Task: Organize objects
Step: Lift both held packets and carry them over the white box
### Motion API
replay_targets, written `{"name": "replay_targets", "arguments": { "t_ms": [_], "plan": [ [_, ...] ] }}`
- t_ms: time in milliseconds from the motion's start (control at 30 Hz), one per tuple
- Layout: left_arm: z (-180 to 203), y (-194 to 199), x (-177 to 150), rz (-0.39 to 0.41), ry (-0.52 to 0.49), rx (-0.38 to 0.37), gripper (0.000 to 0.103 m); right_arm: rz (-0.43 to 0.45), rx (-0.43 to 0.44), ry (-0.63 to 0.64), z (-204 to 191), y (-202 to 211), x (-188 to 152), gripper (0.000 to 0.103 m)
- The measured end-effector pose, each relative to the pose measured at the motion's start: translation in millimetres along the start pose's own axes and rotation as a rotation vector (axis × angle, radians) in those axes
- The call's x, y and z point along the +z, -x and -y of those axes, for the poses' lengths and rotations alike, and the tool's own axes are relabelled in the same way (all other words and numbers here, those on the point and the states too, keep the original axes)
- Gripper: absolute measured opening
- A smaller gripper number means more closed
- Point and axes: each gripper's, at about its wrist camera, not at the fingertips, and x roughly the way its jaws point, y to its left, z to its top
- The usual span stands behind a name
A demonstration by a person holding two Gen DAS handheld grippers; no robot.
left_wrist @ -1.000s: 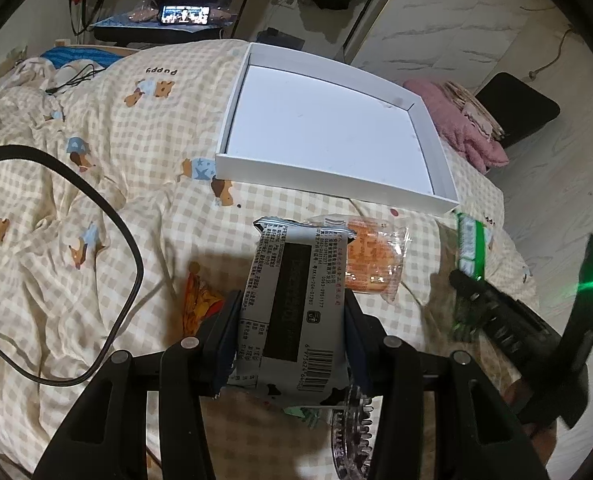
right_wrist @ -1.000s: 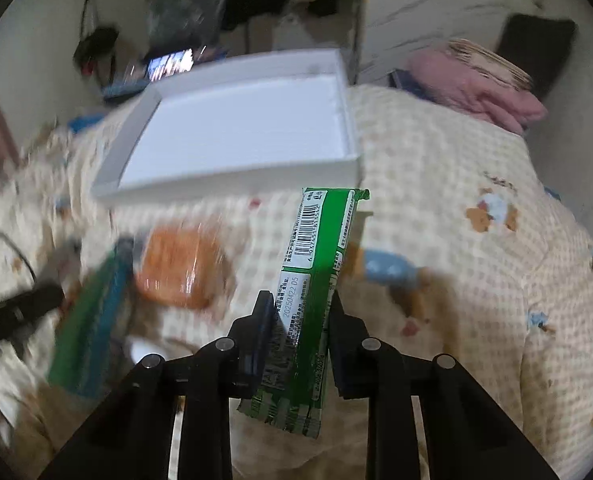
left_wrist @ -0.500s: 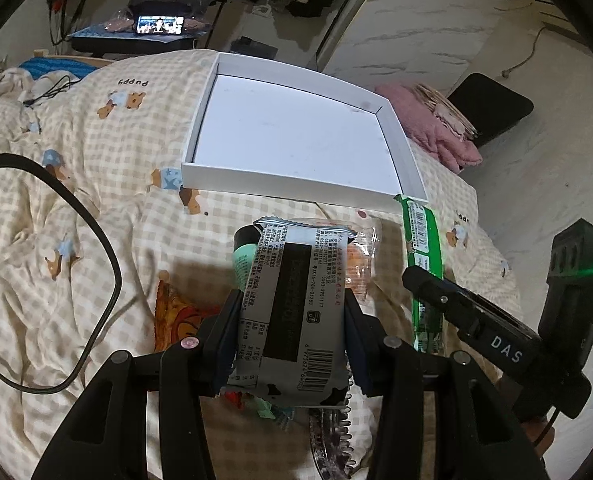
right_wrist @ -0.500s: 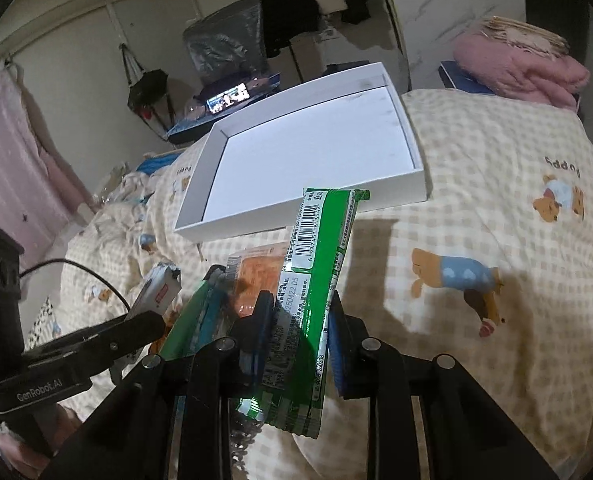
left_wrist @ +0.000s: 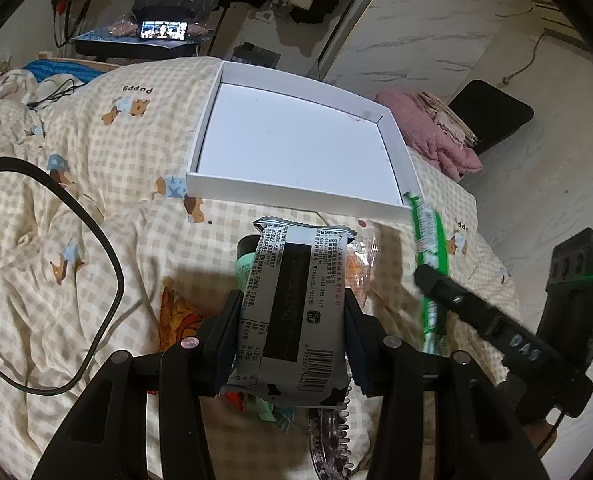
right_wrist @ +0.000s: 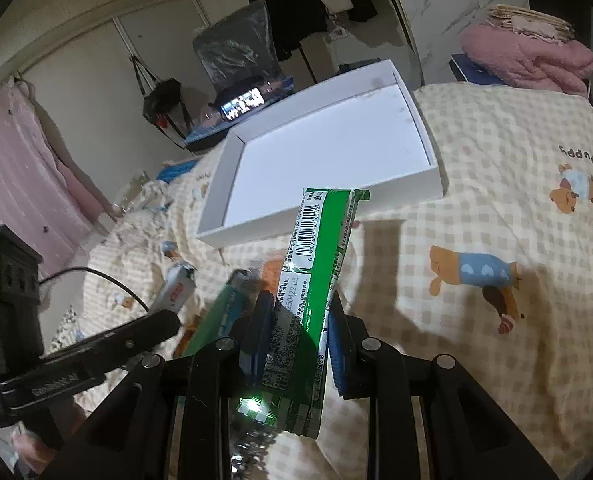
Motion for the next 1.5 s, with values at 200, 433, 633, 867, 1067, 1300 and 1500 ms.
{"name": "replay_targets", "arguments": {
  "t_ms": [200, 433, 633, 867, 1067, 1300, 1500],
  "plan": [
    [-3, 1, 10, 0.006, 0.013, 0.01, 0.05, 0.155, -0.097, -0.021, 1, 27, 9, 0.027],
    [4, 17, 51, 0.053, 0.036, 0.019, 0.05, 0.217, -0.097, -0.045, -10, 38, 52, 0.027],
    [5, 42, 86, 0.137, 0.04, 0.06, 0.05, 0.322, -0.045, 0.096, -55, 58, 96, 0.027],
    [4, 57, 125, 0.22, 0.062, 0.11, 0.05, 0.461, -0.027, 0.148, -77, 78, 115, 0.027],
    [12, 28, 168, 0.146, 0.074, 0.127, 0.05, 0.522, -0.014, 0.157, -77, 72, 147, 0.027],
    [-11, -29, 157, 0.188, 0.085, 0.051, 0.05, 0.466, -0.021, 0.168, -51, 24, 164, 0.027],
    [-39, -86, 135, 0.128, 0.131, -0.007, 0.05, 0.281, -0.11, 0.211, -19, -40, 144, 0.027]
  ]
}}
